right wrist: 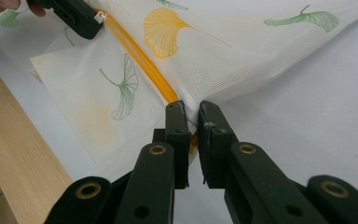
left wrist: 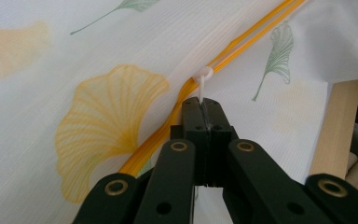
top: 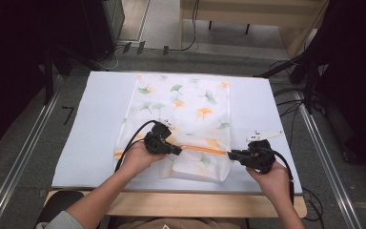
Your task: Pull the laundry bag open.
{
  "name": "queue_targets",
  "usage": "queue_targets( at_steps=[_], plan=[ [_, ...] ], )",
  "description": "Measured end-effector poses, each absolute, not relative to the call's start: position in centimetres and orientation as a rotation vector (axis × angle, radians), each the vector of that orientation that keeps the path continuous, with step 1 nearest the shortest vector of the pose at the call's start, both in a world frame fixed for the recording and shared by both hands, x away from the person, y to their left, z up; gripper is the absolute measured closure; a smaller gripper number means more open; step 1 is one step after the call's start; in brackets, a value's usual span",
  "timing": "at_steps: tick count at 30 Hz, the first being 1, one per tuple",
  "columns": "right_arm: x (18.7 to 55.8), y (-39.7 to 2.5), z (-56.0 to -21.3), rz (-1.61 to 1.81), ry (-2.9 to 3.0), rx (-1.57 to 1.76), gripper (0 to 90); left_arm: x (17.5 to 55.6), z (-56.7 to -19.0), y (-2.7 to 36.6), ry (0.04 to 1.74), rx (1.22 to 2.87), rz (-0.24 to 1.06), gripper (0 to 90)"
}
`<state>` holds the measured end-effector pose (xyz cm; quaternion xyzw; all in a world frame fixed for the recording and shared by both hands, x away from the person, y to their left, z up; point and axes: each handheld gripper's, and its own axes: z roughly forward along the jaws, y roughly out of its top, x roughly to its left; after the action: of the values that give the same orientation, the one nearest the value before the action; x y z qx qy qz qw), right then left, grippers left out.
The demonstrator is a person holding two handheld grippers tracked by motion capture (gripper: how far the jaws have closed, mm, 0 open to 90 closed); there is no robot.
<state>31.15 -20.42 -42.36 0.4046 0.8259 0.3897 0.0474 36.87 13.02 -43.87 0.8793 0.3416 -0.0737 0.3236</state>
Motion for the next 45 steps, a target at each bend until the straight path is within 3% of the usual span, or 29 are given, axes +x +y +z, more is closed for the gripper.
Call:
queue_targets(
  at_steps=[11,45],
  plan=[
    [31.5,-20.7,-42.4,1.177,2.526,1.245,85.0,36.4,-43.6,15.8,0.949,2.284,-0.189,90.0],
    [32.0,-20.8,-42.2,1.183,2.544,1.236,85.0,36.2,-43.5,18.2,1.008,2.260,-0.180,90.0]
  ],
)
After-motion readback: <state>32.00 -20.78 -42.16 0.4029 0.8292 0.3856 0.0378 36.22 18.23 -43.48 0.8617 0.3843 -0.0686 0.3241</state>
